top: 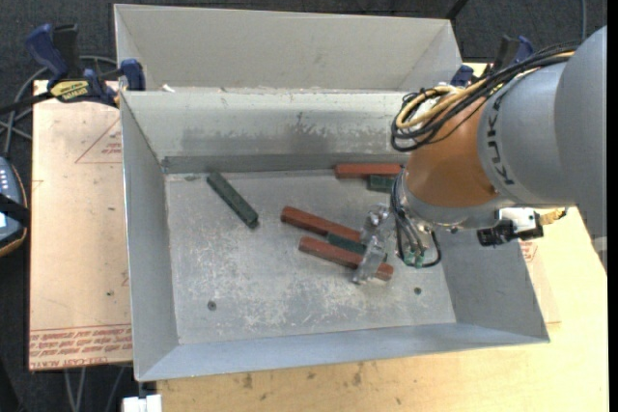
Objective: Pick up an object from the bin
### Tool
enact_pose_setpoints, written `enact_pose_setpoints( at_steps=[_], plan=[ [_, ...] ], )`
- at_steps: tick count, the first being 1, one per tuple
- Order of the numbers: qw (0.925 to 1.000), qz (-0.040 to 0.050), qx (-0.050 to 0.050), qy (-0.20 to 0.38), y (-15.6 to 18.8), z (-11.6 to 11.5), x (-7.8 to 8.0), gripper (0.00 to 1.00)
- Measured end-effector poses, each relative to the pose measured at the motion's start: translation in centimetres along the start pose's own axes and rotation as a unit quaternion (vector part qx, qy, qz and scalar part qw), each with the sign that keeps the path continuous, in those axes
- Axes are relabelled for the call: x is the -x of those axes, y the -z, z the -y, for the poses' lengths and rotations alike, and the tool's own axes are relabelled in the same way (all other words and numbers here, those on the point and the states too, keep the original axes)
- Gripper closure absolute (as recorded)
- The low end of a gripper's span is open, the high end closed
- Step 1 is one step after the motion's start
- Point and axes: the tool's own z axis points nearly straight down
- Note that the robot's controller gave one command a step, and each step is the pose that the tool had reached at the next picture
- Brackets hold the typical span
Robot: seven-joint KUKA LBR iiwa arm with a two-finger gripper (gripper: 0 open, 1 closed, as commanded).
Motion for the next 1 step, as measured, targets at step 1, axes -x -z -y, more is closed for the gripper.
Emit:
enact_pose_setpoints(
  at_steps=[1],
  plan=[
    [0.9955,-0.0006,0.000,-0.095,18.37,-1.94,-0.04,1.00]
  ],
)
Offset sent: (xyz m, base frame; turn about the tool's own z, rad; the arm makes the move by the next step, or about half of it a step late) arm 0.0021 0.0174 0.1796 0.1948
